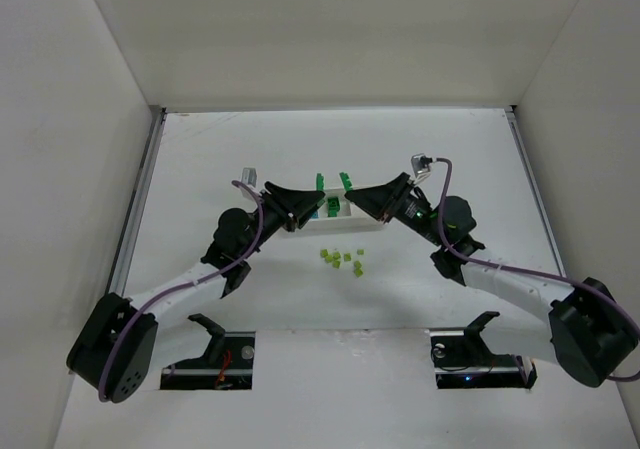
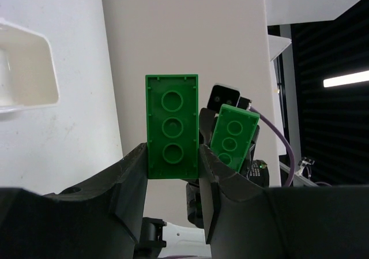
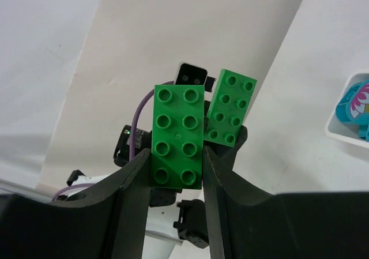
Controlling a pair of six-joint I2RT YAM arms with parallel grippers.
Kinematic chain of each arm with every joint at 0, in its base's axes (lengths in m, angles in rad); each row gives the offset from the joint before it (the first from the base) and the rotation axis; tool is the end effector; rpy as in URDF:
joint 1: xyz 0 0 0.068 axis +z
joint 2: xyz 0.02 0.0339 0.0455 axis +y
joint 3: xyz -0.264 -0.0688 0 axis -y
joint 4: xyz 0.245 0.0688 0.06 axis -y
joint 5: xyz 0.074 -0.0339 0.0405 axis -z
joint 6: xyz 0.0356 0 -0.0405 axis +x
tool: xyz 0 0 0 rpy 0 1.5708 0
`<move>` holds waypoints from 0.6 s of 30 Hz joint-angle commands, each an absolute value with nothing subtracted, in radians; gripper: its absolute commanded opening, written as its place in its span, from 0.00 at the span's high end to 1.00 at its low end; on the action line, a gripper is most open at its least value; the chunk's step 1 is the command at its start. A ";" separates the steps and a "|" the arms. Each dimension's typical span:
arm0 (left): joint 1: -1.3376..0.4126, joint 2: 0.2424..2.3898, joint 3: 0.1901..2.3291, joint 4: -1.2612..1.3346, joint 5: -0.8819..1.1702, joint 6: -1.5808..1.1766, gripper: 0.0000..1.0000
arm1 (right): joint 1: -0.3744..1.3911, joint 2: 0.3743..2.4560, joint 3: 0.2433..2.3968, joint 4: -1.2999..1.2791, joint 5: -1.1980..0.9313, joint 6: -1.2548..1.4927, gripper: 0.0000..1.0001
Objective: Sort the legos into containers by color
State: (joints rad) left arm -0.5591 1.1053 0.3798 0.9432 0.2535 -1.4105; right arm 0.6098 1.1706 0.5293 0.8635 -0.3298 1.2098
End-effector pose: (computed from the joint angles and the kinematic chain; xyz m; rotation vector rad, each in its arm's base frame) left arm 0.1907 -0.1298 0.2552 -0.4294 1.5618 -1.7726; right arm 0.2019 0.1551 0.2819 0.1511 1.5901 1.7041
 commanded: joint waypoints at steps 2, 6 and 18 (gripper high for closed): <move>-0.542 1.054 0.377 0.957 0.265 -1.374 0.83 | 0.602 1.161 0.537 0.839 -0.324 1.158 0.63; -0.512 1.009 0.374 0.902 0.272 -1.341 0.83 | 0.594 1.201 0.551 0.729 -0.293 1.088 0.63; -0.499 0.888 0.414 0.554 0.196 -1.066 0.83 | 0.694 1.449 0.894 0.212 0.043 0.723 0.63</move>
State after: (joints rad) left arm -0.4957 0.9241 0.3798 0.6483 0.2295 -1.1824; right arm 0.6708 1.4014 0.8070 0.3359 -0.0677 0.8440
